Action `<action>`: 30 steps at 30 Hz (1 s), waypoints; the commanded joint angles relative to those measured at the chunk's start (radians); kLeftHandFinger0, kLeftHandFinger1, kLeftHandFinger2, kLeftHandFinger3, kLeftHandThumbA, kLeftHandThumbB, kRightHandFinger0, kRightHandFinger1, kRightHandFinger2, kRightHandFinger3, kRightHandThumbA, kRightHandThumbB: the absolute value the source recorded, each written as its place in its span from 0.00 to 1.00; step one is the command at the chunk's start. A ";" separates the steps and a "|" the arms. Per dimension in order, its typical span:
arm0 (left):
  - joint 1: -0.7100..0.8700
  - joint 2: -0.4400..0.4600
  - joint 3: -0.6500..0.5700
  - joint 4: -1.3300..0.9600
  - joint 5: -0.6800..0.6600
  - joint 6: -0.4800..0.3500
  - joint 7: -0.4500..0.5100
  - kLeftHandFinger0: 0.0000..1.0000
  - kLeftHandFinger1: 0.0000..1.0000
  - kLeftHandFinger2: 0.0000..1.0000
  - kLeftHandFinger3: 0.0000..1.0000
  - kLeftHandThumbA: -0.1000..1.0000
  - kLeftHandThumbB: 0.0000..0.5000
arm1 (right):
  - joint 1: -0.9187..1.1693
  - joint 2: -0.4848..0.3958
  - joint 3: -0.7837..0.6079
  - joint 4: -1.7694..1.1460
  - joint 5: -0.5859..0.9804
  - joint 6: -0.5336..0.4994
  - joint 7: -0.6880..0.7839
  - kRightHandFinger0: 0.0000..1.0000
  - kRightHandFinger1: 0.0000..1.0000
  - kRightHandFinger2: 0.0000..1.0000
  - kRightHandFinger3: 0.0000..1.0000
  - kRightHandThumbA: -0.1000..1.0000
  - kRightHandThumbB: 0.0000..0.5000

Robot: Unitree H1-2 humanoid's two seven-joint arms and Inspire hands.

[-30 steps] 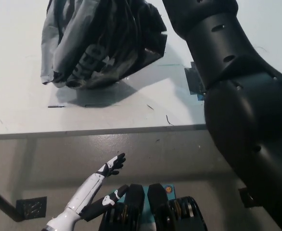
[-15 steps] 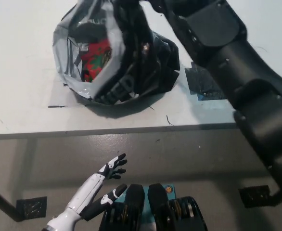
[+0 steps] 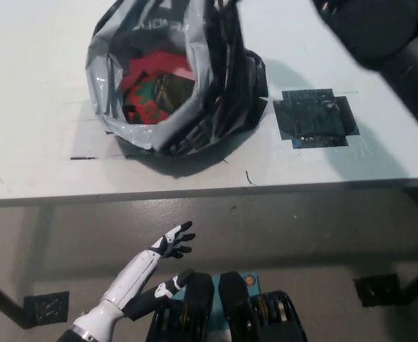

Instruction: The robot uses its right hand to pick up a bag of coffee beans and puts it in the black plastic bag, then the robot grabs the top of the bag and lifts it.

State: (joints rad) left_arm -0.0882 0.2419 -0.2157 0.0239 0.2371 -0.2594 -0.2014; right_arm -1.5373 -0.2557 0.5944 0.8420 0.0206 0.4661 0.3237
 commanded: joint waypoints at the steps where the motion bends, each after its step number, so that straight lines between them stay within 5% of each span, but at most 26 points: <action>1: -0.008 0.006 -0.007 -0.009 0.008 -0.027 -0.005 0.83 0.82 0.89 1.00 0.91 0.38 | -0.200 -0.054 -0.072 -0.123 -0.063 -0.010 0.051 1.00 1.00 1.00 1.00 1.00 0.86; 4: -0.007 0.007 -0.008 -0.009 0.008 -0.029 -0.006 0.83 0.82 0.90 1.00 0.91 0.38 | -0.229 -0.083 -0.084 -0.192 -0.107 -0.002 0.048 1.00 1.00 1.00 1.00 1.00 0.93; 9: 0.006 0.009 -0.006 -0.009 0.008 -0.024 -0.005 0.86 0.83 0.90 1.00 0.93 0.42 | -0.254 -0.183 -0.072 -0.375 -0.167 0.004 0.146 1.00 1.00 1.00 1.00 1.00 0.73; 16: 0.035 0.011 -0.003 -0.018 0.011 -0.028 -0.001 0.86 0.84 0.92 1.00 0.93 0.41 | -0.181 -0.276 -0.096 -0.566 -0.187 0.004 0.244 1.00 1.00 1.00 1.00 1.00 0.76; 19: 0.029 0.009 0.004 -0.023 0.010 -0.019 0.001 0.90 0.86 0.93 1.00 0.94 0.43 | -0.102 -0.337 -0.220 -0.737 -0.141 0.004 0.239 1.00 1.00 1.00 1.00 1.00 0.72; 23: 0.015 0.004 0.021 -0.017 -0.011 -0.013 0.007 0.93 0.92 1.00 1.00 0.90 0.43 | 0.116 -0.396 -0.470 -1.133 -0.127 0.004 0.183 1.00 1.00 1.00 1.00 1.00 0.81; 26: 0.002 0.002 0.038 -0.012 -0.024 -0.013 0.015 0.96 0.99 1.00 1.00 0.88 0.44 | 0.304 -0.395 -0.603 -1.379 -0.019 0.004 0.071 1.00 1.00 1.00 1.00 1.00 0.68; 28: -0.012 -0.001 0.050 -0.009 -0.033 -0.005 0.021 1.00 1.00 1.00 1.00 0.87 0.43 | 0.407 -0.382 -0.659 -1.507 0.022 0.004 0.007 1.00 1.00 1.00 1.00 1.00 0.70; 29: -0.025 -0.006 0.065 -0.003 -0.050 -0.002 0.029 1.00 1.00 1.00 1.00 0.88 0.44 | 0.551 -0.342 -0.707 -1.656 0.063 0.004 -0.072 1.00 1.00 1.00 1.00 1.00 0.58; 30: -0.030 -0.008 0.071 -0.002 -0.054 -0.002 0.032 1.00 1.00 1.00 1.00 0.88 0.44 | 0.604 -0.324 -0.724 -1.707 0.075 0.004 -0.095 1.00 1.00 1.00 1.00 1.00 0.58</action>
State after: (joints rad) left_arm -0.0550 0.2418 -0.2063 0.0244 0.2499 -0.2558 -0.2017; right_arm -1.3268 -0.5707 0.2613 -0.1448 -0.1006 0.4693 0.5106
